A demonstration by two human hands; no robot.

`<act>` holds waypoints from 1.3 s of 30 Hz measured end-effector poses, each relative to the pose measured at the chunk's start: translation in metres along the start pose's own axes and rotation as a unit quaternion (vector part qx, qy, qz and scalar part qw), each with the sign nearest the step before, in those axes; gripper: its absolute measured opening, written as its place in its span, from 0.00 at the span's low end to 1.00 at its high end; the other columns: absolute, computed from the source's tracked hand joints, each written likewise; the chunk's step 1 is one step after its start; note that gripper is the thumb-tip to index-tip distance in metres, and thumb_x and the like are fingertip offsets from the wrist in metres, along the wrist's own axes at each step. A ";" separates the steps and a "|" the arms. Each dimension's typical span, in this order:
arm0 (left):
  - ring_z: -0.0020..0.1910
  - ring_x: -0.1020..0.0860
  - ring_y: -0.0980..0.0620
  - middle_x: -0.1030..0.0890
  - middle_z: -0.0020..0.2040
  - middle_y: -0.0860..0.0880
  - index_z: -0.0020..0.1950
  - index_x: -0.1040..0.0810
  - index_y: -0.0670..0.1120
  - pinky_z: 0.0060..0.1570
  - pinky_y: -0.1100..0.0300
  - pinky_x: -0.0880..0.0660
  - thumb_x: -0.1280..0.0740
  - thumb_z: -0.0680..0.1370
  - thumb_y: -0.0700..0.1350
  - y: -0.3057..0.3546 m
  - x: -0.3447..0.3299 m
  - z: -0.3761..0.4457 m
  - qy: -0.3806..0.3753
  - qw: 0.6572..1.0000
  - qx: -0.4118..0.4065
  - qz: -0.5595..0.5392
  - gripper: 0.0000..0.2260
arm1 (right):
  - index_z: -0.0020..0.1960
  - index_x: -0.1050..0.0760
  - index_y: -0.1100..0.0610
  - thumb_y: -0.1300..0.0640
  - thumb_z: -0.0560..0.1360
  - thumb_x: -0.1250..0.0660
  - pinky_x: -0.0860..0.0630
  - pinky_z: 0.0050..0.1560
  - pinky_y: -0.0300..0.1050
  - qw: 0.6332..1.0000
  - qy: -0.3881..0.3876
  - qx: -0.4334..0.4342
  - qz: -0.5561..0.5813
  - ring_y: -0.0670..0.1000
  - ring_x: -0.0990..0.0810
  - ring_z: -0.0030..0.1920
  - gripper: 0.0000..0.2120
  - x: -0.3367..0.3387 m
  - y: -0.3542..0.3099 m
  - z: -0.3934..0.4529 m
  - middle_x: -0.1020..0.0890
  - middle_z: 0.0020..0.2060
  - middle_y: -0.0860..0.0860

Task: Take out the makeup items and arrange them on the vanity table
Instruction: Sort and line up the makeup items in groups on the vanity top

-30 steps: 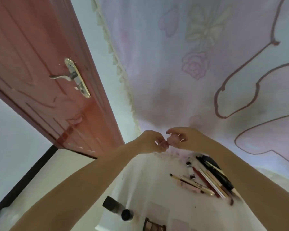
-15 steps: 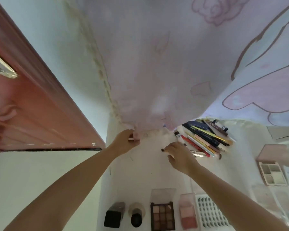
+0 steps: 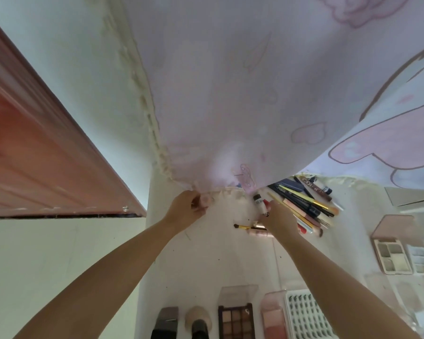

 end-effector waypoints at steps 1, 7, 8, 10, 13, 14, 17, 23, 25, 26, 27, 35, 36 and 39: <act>0.46 0.24 0.50 0.24 0.46 0.46 0.50 0.24 0.38 0.48 0.62 0.27 0.33 0.72 0.35 -0.001 -0.001 0.000 -0.005 1.000 0.013 -0.025 0.07 | 0.52 0.28 0.61 0.55 0.73 0.36 0.24 0.46 0.43 1.000 -0.005 -0.002 0.008 0.52 0.22 0.46 0.11 0.000 0.000 0.000 0.20 0.45 0.53; 0.51 0.28 0.55 0.29 0.54 0.50 0.70 0.39 0.43 0.52 0.62 0.29 0.29 0.69 0.36 0.000 0.006 -0.011 -0.002 0.999 0.021 -0.037 0.32 | 0.54 0.24 0.62 0.58 0.75 0.38 0.32 0.48 0.38 0.994 0.057 0.044 0.082 0.53 0.23 0.50 0.11 0.037 0.006 -0.017 0.20 0.48 0.54; 0.52 0.30 0.55 0.31 0.58 0.49 0.71 0.42 0.44 0.51 0.63 0.29 0.29 0.70 0.38 0.000 0.010 -0.017 0.014 0.999 0.026 -0.023 0.34 | 0.52 0.23 0.61 0.59 0.74 0.37 0.32 0.48 0.38 0.990 0.064 0.050 0.114 0.52 0.23 0.49 0.10 0.044 0.009 -0.023 0.19 0.46 0.53; 0.53 0.31 0.56 0.33 0.60 0.48 0.71 0.42 0.44 0.50 0.65 0.30 0.30 0.71 0.39 0.005 0.022 -0.031 0.081 0.995 0.032 -0.045 0.33 | 0.44 0.22 0.60 0.61 0.71 0.33 0.32 0.40 0.32 0.971 0.080 0.054 0.219 0.50 0.23 0.42 0.03 0.060 0.016 -0.037 0.19 0.39 0.50; 0.49 0.29 0.56 0.29 0.56 0.48 0.67 0.35 0.43 0.46 0.67 0.31 0.32 0.73 0.39 0.043 0.040 -0.053 0.165 0.984 -0.031 -0.052 0.25 | 0.33 0.26 0.58 0.67 0.66 0.29 0.31 0.28 0.26 0.910 0.067 0.065 0.404 0.44 0.24 0.28 0.09 0.086 0.013 -0.058 0.21 0.27 0.46; 0.48 0.28 0.56 0.28 0.54 0.48 0.65 0.32 0.42 0.44 0.68 0.30 0.32 0.73 0.40 0.062 0.043 -0.059 0.157 0.985 -0.057 -0.052 0.21 | 0.32 0.26 0.58 0.69 0.66 0.29 0.30 0.27 0.27 0.891 0.058 0.078 0.443 0.42 0.24 0.25 0.09 0.098 0.007 -0.064 0.21 0.24 0.46; 0.40 0.26 0.61 0.26 0.47 0.51 0.58 0.24 0.41 0.37 0.71 0.27 0.33 0.74 0.41 0.127 0.039 -0.070 0.070 0.987 -0.115 -0.092 0.12 | 0.34 0.24 0.57 0.69 0.66 0.29 0.25 0.30 0.29 0.859 0.035 0.152 0.488 0.41 0.22 0.26 0.08 0.137 -0.018 -0.081 0.19 0.25 0.45; 0.30 0.30 0.61 0.29 0.35 0.51 0.47 0.22 0.46 0.32 0.70 0.33 0.36 0.76 0.38 0.214 0.038 -0.084 0.050 0.946 -0.139 -0.290 0.05 | 0.35 0.23 0.55 0.66 0.67 0.29 0.24 0.35 0.32 0.832 0.074 0.269 0.479 0.41 0.22 0.27 0.08 0.205 -0.037 -0.113 0.19 0.25 0.42; 0.31 0.32 0.56 0.29 0.34 0.51 0.41 0.19 0.50 0.33 0.65 0.35 0.37 0.76 0.38 0.230 0.037 -0.087 0.036 0.923 -0.136 -0.358 0.10 | 0.35 0.22 0.54 0.66 0.68 0.30 0.24 0.33 0.30 0.823 0.084 0.289 0.481 0.40 0.22 0.27 0.08 0.220 -0.033 -0.118 0.19 0.24 0.43; 0.33 0.32 0.56 0.27 0.34 0.51 0.38 0.18 0.50 0.34 0.64 0.36 0.38 0.76 0.38 0.238 0.036 -0.088 0.033 0.916 -0.140 -0.373 0.13 | 0.35 0.22 0.54 0.66 0.69 0.30 0.25 0.33 0.30 0.819 0.084 0.299 0.482 0.40 0.23 0.27 0.08 0.226 -0.031 -0.121 0.19 0.25 0.43; 0.34 0.30 0.56 0.26 0.35 0.51 0.36 0.18 0.51 0.34 0.64 0.35 0.39 0.77 0.38 0.246 0.036 -0.089 0.036 0.910 -0.149 -0.386 0.15 | 0.36 0.21 0.53 0.66 0.69 0.31 0.25 0.33 0.29 0.814 0.089 0.306 0.485 0.39 0.23 0.27 0.09 0.232 -0.028 -0.123 0.19 0.25 0.44; 0.25 0.24 0.57 0.23 0.31 0.48 0.44 0.32 0.46 0.26 0.65 0.27 0.48 0.80 0.40 0.285 0.056 -0.089 0.015 0.944 -0.131 -0.303 0.08 | 0.38 0.24 0.55 0.60 0.76 0.39 0.29 0.34 0.32 0.819 0.160 0.299 0.462 0.42 0.26 0.32 0.10 0.279 -0.011 -0.124 0.22 0.33 0.48; 0.24 0.27 0.59 0.26 0.31 0.49 0.42 0.32 0.48 0.26 0.66 0.28 0.46 0.80 0.40 0.292 0.059 -0.091 0.031 0.963 -0.154 -0.218 0.08 | 0.40 0.25 0.56 0.57 0.77 0.40 0.29 0.36 0.35 0.833 0.167 0.304 0.430 0.44 0.26 0.33 0.09 0.286 -0.016 -0.125 0.22 0.34 0.47; 0.26 0.31 0.59 0.31 0.32 0.52 0.41 0.34 0.53 0.27 0.72 0.31 0.45 0.80 0.43 0.316 0.065 -0.101 0.080 0.968 -0.237 -0.013 0.09 | 0.38 0.25 0.60 0.49 0.78 0.45 0.33 0.33 0.38 0.871 0.158 0.299 0.357 0.49 0.27 0.32 0.19 0.298 -0.031 -0.124 0.24 0.31 0.51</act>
Point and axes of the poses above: each hand's wrist, its own z-axis towards the middle knuckle, its own x-axis out of the back of the hand, y = z × x, the point moved 6 cm from there along z, towards the middle knuckle
